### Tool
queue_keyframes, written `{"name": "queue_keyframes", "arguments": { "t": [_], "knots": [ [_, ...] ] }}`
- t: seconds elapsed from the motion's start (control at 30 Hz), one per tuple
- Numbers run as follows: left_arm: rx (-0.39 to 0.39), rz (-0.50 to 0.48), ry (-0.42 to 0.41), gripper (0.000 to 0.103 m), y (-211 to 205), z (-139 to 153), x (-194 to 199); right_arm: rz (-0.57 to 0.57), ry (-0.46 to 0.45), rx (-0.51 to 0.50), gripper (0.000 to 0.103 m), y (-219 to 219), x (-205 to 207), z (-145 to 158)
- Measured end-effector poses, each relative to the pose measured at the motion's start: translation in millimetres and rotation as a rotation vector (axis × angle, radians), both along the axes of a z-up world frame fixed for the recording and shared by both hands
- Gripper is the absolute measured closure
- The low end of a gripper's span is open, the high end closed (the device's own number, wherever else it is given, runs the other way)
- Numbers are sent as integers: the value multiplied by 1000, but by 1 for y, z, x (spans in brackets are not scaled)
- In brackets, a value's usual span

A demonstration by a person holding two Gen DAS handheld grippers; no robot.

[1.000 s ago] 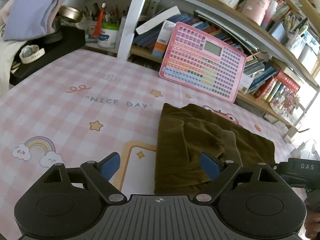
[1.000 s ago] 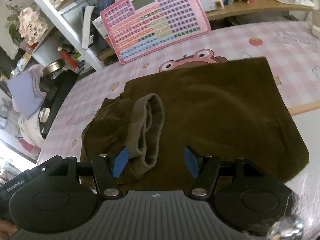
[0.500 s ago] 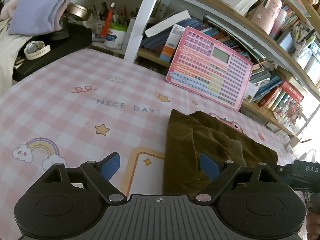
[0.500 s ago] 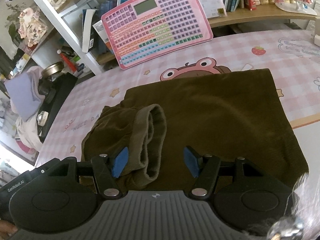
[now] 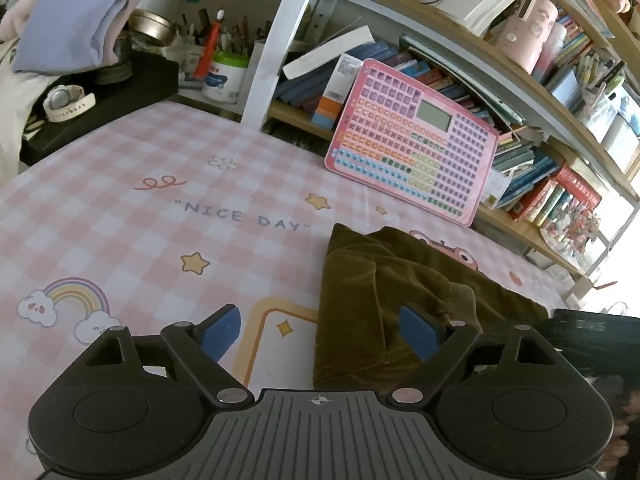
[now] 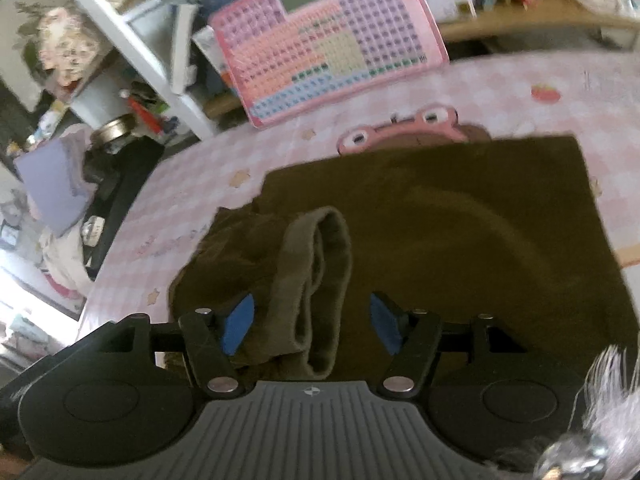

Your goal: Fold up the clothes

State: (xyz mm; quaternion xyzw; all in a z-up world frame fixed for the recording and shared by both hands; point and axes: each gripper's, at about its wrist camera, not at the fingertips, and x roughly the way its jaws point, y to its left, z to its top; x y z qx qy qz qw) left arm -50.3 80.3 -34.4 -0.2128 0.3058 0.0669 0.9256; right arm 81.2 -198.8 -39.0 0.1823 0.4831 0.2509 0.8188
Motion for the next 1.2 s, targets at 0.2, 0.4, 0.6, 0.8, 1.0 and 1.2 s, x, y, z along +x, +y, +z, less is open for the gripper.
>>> {"name": "queue_keyframes", "arguments": {
  "t": [0.2,0.4,0.6,0.8,1.0,1.2],
  "knots": [
    [10,6,-4,15,0,3,-2,29,68,104,86,7,11,-11],
    [17,-7,-12,15,-2,7,-5,10,36,149,88,-7,4,4],
    [21,-33,-11,14,-6,8,-4,-30,83,114,72,-13,12,-29],
    [16,-57,-15,14,-8,9,-6,-40,23,57,64,-23,-9,-12],
    [10,-121,-19,14,-17,10,-3,-26,-65,-26,56,-30,-43,5],
    [39,-212,21,14,-39,3,0,-62,-178,-197,47,-34,-76,20]
  ]
}}
